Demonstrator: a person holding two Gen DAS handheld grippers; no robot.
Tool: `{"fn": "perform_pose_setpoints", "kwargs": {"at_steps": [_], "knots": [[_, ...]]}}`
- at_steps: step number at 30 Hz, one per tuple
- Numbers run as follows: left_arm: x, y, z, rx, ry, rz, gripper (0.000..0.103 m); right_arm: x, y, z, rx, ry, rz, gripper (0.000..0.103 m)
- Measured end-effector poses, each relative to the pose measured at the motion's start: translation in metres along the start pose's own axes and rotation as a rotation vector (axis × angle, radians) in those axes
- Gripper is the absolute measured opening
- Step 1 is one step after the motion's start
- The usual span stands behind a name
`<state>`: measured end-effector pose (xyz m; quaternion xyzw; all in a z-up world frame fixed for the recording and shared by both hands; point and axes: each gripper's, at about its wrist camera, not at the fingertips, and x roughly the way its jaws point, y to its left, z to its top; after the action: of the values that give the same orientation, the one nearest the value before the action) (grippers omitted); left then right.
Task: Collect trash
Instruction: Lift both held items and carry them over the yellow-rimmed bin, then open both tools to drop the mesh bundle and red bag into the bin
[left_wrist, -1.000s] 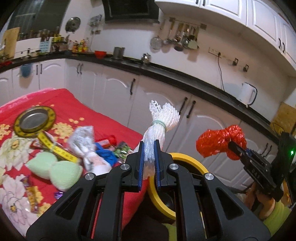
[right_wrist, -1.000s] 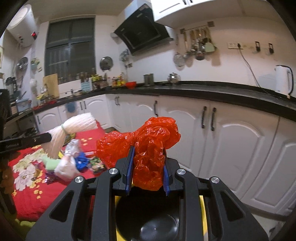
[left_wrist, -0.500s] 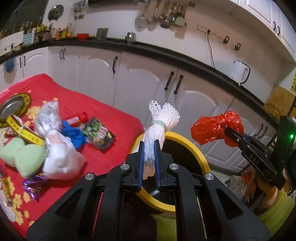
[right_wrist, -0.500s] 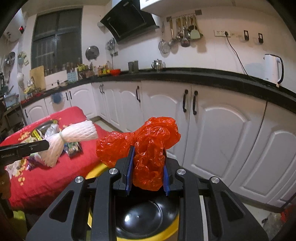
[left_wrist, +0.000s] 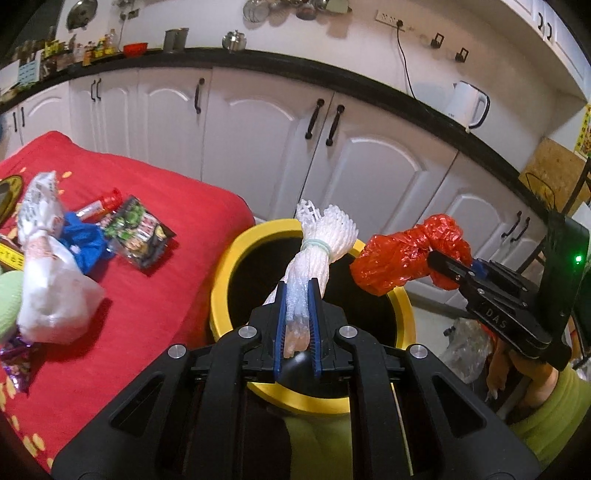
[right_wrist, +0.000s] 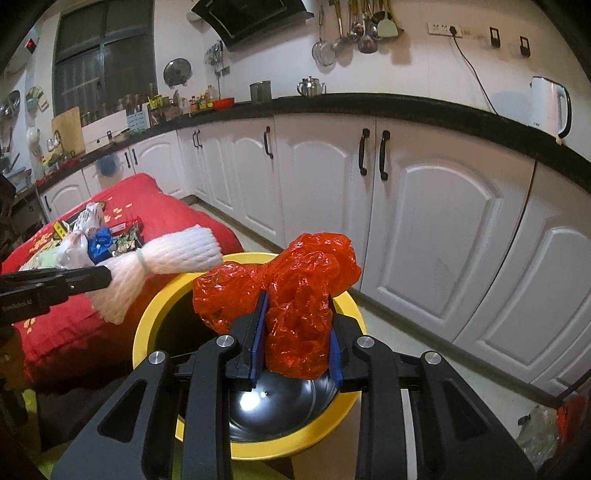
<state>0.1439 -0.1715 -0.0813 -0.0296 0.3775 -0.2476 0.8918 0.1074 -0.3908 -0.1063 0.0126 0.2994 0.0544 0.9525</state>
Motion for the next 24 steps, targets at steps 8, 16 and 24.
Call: {"fn": "perform_pose_setpoints", "kwargs": {"at_steps": [8, 16, 24], "knots": [[0.013, -0.002, 0.001, -0.008, 0.023, -0.017, 0.034, 0.002, -0.012, 0.0, 0.038, 0.001, -0.009, 0.051], [-0.002, 0.003, 0.0, -0.029, -0.027, 0.009, 0.078, -0.004, -0.013, 0.003, 0.049, -0.049, -0.038, 0.073], [-0.03, 0.012, 0.002, -0.05, -0.116, 0.066, 0.092, -0.017, -0.002, 0.011, 0.036, -0.108, -0.03, 0.079]]}}
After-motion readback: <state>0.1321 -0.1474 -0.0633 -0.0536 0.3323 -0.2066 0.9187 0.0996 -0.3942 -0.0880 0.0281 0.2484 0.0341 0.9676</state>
